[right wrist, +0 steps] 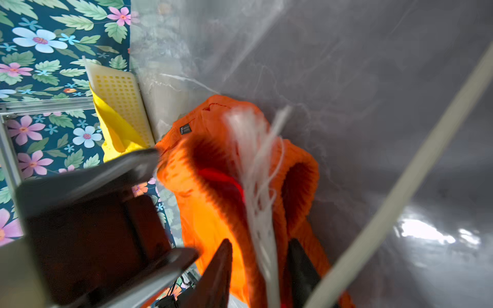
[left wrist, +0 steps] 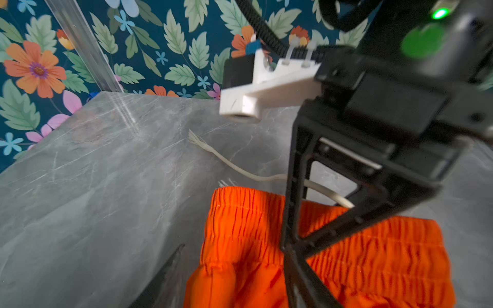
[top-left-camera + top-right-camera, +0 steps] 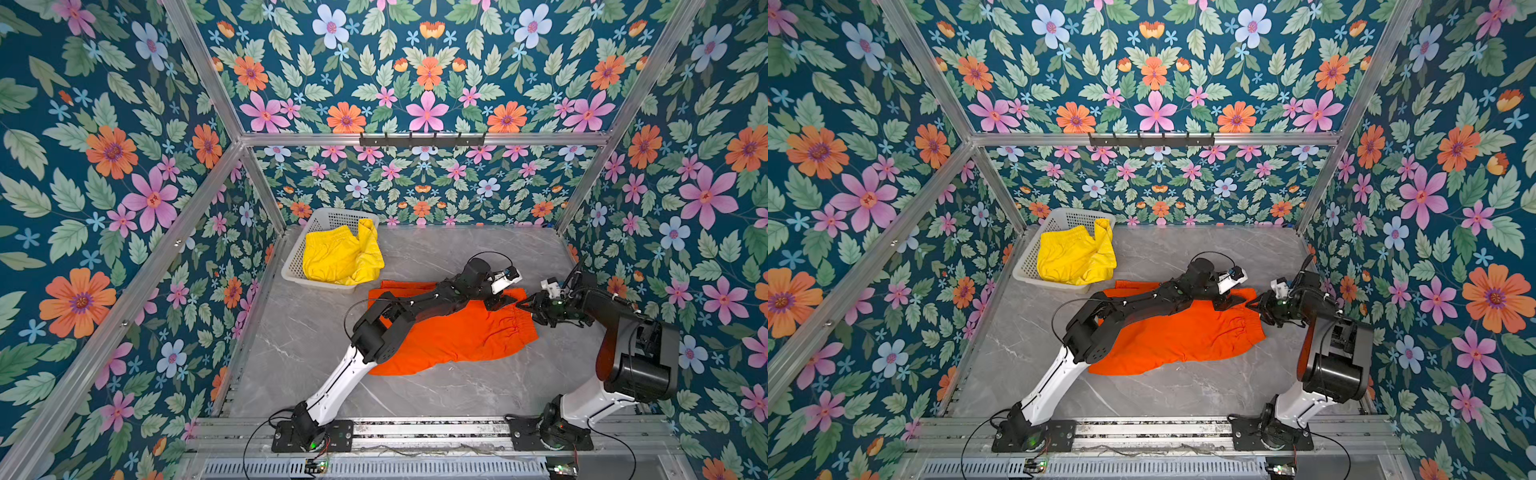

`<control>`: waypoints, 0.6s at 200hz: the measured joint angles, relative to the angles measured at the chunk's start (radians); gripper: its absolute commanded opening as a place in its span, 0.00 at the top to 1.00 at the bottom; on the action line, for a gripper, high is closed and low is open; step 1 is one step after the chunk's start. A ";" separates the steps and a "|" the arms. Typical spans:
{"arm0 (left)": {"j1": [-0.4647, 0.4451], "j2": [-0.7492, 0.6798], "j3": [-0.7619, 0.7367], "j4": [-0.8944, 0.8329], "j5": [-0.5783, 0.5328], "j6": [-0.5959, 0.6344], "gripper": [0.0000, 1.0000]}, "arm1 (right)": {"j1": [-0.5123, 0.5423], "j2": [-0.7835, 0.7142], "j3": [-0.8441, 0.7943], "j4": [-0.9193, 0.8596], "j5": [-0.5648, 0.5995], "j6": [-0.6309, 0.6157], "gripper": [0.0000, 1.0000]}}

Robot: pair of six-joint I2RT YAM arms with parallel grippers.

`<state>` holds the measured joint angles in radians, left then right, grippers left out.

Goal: Fold and stack the shorts

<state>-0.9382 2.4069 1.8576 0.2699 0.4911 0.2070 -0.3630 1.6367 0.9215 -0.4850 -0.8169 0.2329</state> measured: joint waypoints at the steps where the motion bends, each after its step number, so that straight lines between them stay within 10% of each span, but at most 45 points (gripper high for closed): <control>1: 0.001 -0.003 -0.003 0.001 -0.001 0.000 0.42 | 0.000 0.001 0.001 0.000 0.000 0.000 0.68; 61: 0.055 -0.293 -0.286 -0.042 -0.143 -0.114 0.43 | 0.002 0.017 0.063 -0.048 0.039 -0.003 0.97; 120: 0.159 -0.578 -0.595 -0.291 -0.253 -0.380 0.41 | 0.006 -0.082 0.241 -0.196 0.114 -0.037 1.00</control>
<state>-0.7792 1.8286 1.2625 -0.0212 0.2382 -0.1726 -0.3569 1.5543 1.1625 -0.6815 -0.7033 0.1955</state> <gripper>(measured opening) 0.584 0.066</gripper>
